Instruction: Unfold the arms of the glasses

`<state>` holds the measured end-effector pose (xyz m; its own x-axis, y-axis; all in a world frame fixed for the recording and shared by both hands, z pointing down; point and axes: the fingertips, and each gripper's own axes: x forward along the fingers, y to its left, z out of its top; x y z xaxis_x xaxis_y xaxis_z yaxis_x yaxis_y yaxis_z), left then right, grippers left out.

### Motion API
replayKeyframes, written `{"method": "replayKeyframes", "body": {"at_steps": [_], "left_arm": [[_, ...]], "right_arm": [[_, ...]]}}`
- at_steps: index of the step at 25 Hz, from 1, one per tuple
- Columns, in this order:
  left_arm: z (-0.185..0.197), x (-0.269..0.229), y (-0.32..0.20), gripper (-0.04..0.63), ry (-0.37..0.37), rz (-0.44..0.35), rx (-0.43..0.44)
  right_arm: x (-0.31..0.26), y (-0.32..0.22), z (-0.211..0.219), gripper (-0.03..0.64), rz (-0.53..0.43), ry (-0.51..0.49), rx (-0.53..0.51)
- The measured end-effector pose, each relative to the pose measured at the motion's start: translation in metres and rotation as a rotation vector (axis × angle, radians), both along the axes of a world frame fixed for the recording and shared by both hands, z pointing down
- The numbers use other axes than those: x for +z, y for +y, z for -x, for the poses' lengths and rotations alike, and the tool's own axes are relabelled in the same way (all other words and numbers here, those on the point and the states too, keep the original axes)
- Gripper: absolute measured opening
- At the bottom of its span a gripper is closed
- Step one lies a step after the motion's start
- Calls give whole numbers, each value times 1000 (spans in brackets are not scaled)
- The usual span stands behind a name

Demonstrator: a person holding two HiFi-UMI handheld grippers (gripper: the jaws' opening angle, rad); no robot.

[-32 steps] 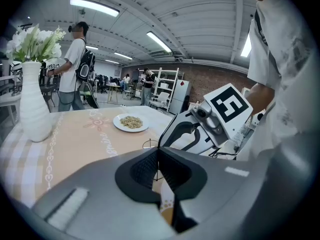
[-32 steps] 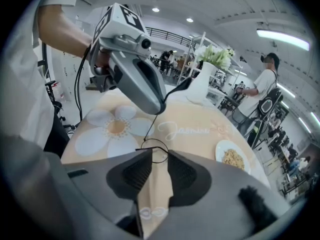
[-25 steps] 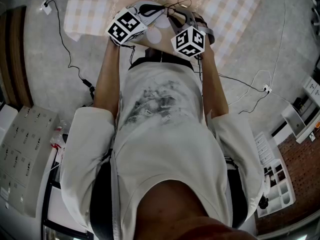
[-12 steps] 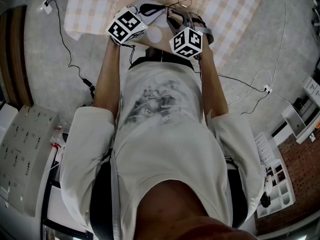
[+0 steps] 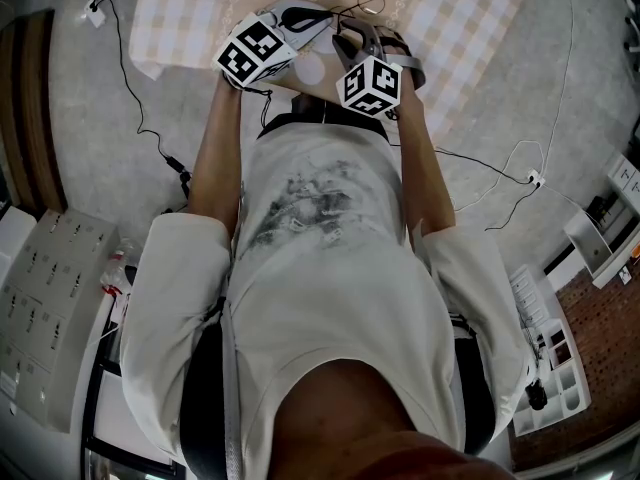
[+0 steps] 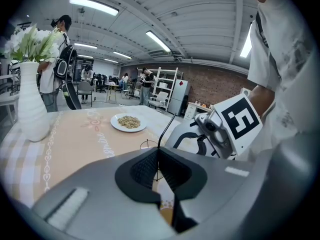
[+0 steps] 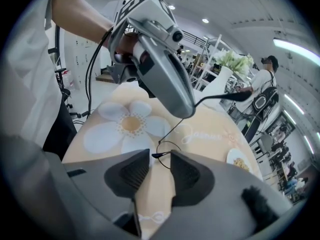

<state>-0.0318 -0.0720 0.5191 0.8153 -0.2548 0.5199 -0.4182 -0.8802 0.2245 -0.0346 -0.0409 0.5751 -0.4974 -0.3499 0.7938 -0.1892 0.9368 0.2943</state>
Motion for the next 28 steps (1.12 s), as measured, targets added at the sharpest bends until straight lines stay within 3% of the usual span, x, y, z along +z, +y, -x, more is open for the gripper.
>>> {"method": "replayKeyframes", "body": {"at_steps": [3, 7, 28], "left_arm": [[0, 1, 1, 11, -4, 1, 3], [0, 0, 1, 12, -2, -2, 0], [6, 6, 8, 11, -21, -4, -5]], "right_arm": [[2, 0, -2, 130, -18, 17, 1], [0, -2, -3, 58, -41, 22, 11], [-49, -15, -12, 29, -73, -117, 157]]}}
